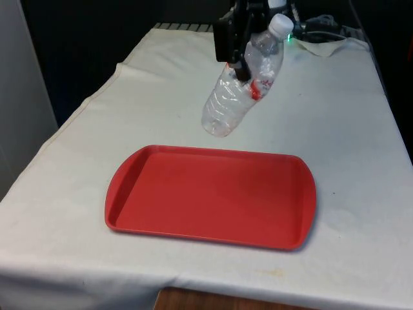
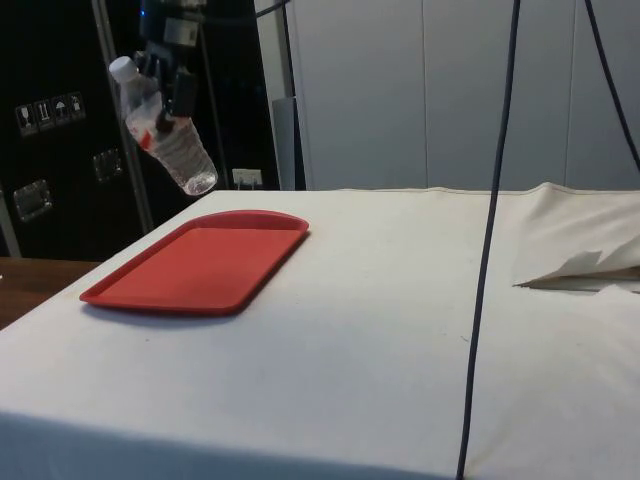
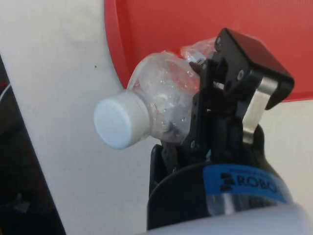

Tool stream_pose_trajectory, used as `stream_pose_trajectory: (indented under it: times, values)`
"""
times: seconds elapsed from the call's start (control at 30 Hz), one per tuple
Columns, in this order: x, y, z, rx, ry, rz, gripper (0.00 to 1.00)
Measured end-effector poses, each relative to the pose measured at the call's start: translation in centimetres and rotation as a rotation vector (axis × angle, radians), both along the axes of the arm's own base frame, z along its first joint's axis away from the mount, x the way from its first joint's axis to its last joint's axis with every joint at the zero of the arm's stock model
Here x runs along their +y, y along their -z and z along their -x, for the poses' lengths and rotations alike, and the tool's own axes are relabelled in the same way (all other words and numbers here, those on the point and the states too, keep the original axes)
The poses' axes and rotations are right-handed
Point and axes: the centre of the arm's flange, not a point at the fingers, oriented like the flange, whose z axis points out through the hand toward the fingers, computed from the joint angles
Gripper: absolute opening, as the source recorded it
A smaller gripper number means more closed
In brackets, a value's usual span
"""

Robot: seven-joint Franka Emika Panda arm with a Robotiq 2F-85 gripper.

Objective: Place the bottle upright on the tray.

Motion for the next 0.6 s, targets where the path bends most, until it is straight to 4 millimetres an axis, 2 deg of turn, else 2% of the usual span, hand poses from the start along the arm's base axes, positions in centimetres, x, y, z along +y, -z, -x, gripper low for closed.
stream_pose_trajectory:
  times: [0.6]
  values:
    - [-3.0, 1.7, -0.1, 0.005, 0.046, -0.073, 0.00]
